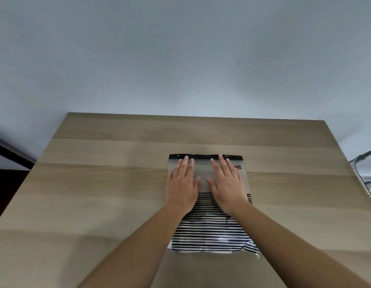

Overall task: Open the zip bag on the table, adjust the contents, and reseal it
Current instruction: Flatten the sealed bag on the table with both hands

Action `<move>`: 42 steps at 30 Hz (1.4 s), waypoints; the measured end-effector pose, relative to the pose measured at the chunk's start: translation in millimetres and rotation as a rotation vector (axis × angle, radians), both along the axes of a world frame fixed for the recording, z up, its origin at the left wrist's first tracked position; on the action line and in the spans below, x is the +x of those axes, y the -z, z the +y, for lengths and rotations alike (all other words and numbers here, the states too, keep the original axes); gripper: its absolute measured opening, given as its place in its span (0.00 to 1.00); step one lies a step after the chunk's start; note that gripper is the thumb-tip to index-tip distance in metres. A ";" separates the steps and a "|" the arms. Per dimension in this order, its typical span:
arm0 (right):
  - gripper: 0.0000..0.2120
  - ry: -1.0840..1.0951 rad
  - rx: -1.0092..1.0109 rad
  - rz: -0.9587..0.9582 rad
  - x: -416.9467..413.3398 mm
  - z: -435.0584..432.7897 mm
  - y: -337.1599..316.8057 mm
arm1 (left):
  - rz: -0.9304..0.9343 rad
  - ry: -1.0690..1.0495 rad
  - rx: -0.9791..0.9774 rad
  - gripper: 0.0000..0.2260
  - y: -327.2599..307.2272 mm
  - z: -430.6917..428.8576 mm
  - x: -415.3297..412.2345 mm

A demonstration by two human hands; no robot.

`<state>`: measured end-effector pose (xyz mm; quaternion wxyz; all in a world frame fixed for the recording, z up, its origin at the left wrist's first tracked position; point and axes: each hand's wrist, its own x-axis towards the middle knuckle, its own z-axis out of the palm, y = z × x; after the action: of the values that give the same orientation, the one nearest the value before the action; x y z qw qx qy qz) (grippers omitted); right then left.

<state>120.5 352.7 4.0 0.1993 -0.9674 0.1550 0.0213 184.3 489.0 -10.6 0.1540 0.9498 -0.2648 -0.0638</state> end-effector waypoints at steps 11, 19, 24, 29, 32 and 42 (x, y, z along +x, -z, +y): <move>0.28 -0.079 -0.184 0.030 -2.4 -1.0 37.0 | -0.028 -0.013 0.035 0.26 26.3 3.9 -0.1; 0.29 -0.089 -0.191 0.060 -2.7 -0.4 43.3 | -0.043 -0.010 0.089 0.27 29.8 3.5 -2.2; 0.30 -0.088 -0.197 0.059 -2.3 -1.2 45.5 | -0.044 -0.005 0.103 0.27 30.1 4.2 -1.8; 0.30 -0.101 -0.208 0.061 -7.0 -15.1 44.6 | -0.025 -0.014 0.136 0.30 31.2 14.2 3.5; 0.31 -0.058 -0.238 0.081 -17.1 -33.8 44.0 | -0.025 -0.050 0.148 0.32 31.7 27.2 7.3; 0.33 0.023 -0.178 0.181 -37.9 -65.6 35.9 | 0.108 -0.044 0.206 0.30 23.5 44.2 21.2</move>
<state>82.5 287.1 -31.9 0.0982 -0.9735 0.1849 0.0923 205.4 533.2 -34.1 0.0710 0.9613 -0.2272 -0.1385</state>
